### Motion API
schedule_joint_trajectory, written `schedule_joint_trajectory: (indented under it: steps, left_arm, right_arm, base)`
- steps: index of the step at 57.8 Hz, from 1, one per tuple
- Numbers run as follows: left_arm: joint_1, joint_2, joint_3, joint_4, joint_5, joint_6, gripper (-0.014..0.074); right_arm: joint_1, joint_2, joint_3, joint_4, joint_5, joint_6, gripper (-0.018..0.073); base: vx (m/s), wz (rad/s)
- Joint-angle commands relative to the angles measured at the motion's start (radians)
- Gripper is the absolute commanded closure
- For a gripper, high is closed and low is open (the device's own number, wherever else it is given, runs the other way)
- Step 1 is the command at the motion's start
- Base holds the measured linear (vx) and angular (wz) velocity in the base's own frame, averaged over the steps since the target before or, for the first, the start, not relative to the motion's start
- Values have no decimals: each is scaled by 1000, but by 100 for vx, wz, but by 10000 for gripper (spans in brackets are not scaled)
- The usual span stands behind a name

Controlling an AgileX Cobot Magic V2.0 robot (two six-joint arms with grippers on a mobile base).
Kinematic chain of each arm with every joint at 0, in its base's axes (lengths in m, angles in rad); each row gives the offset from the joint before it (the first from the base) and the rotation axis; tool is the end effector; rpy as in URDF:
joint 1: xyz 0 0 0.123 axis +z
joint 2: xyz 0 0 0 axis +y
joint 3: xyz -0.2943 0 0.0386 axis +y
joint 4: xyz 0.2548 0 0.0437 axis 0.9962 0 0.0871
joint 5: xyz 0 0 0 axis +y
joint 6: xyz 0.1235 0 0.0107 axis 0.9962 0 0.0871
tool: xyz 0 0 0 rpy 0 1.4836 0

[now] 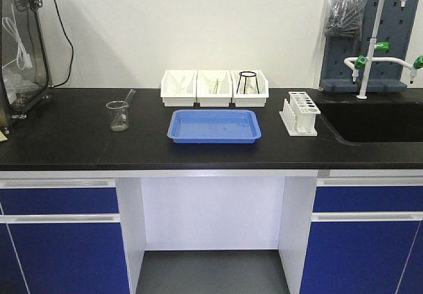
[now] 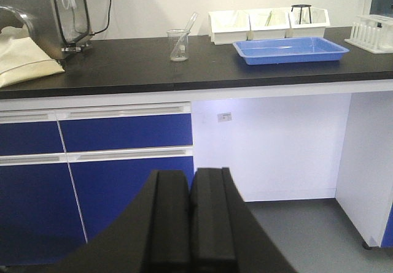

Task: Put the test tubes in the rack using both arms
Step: 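Drive the base forward up to the bench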

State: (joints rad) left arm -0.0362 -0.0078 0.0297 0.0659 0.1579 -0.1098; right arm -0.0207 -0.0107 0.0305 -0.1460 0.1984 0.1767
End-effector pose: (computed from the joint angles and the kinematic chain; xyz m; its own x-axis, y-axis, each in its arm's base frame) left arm 0.0845 -0.0018 0.1859 -0.0931 -0.0414 -0.9948 0.0217 0.9988 -0.0436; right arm 0.0837 -0.0053 0.1811 -0.1268 0.0361 -0.9913 0.0534 0.9981 0.0296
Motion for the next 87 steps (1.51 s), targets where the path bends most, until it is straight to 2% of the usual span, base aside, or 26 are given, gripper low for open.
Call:
schedule_joint_trajectory:
  steps: [1, 56, 87]
  left_arm:
    - [2, -20, 27, -7, -88, -7, 611]
    - [2, -20, 27, -7, -88, -7, 611]
    - [2, -20, 27, -7, -88, -7, 611]
  right_arm:
    - [-1, -8, 11, -13, -76, 1, 566]
    - [-1, -8, 11, -13, -73, 1, 566]
    - [-1, -8, 11, -13, -73, 1, 566]
  base:
    - [0, 0]
    - [1, 1]
    - [17, 3]
